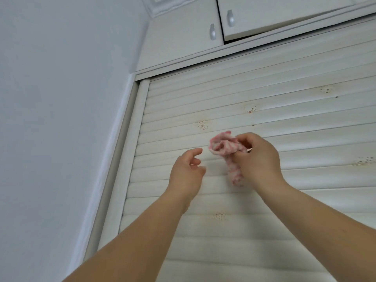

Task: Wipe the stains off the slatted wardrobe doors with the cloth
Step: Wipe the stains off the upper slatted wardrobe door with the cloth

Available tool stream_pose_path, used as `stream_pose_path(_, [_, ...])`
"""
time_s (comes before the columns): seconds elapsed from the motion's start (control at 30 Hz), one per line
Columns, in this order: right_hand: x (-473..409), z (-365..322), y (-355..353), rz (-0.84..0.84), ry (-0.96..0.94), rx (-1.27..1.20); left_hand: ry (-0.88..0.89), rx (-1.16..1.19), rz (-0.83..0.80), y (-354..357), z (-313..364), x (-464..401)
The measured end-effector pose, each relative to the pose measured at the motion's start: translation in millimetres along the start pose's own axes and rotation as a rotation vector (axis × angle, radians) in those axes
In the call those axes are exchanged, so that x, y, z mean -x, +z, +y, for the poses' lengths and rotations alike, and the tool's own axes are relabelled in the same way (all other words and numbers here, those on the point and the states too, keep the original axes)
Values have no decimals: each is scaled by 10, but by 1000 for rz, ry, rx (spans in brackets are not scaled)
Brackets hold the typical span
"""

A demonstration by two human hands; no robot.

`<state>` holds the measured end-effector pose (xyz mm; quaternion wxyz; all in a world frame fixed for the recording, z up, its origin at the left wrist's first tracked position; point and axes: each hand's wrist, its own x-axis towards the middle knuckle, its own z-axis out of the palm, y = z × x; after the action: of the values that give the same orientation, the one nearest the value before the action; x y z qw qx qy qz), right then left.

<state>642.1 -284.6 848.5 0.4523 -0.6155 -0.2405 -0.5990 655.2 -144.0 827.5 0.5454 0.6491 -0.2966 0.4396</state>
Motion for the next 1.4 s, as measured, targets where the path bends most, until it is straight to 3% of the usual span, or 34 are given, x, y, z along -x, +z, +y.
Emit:
stream_pose_path(0.2, [-369,-39,413,203,-381,494,218,-558,0,-492,-465,-430])
stream_pose_path(0.37, [-432,202,763,-36,-410,889,281,-851,-44,-719,-708,-643])
stream_pose_path(0.47, [-279,368,890,42,-524,1039,316,-1000,-108,-783,-850,-739])
stream_pose_path(0.6, [-201,325,903,-21,-443,1244,313,-1032,-149,-806,-928,-810])
stream_pose_path(0.8, [-307,196,1090,47,-243,1208,360,-979,-171,-895,-1010,-817])
stream_pose_path(1.13, [-373,58,1494,-5,-526,1239,437,-1037,-106,-1029,-1020,-830])
stream_pose_path(1.27, [-456,111,1233,103,-496,1336,454,-1047,-91,-1048,-1025,-845])
stream_pose_path(1.4, [-524,176,926,163,-346,1405,465,-1042,-82,-1047,-1052,-842])
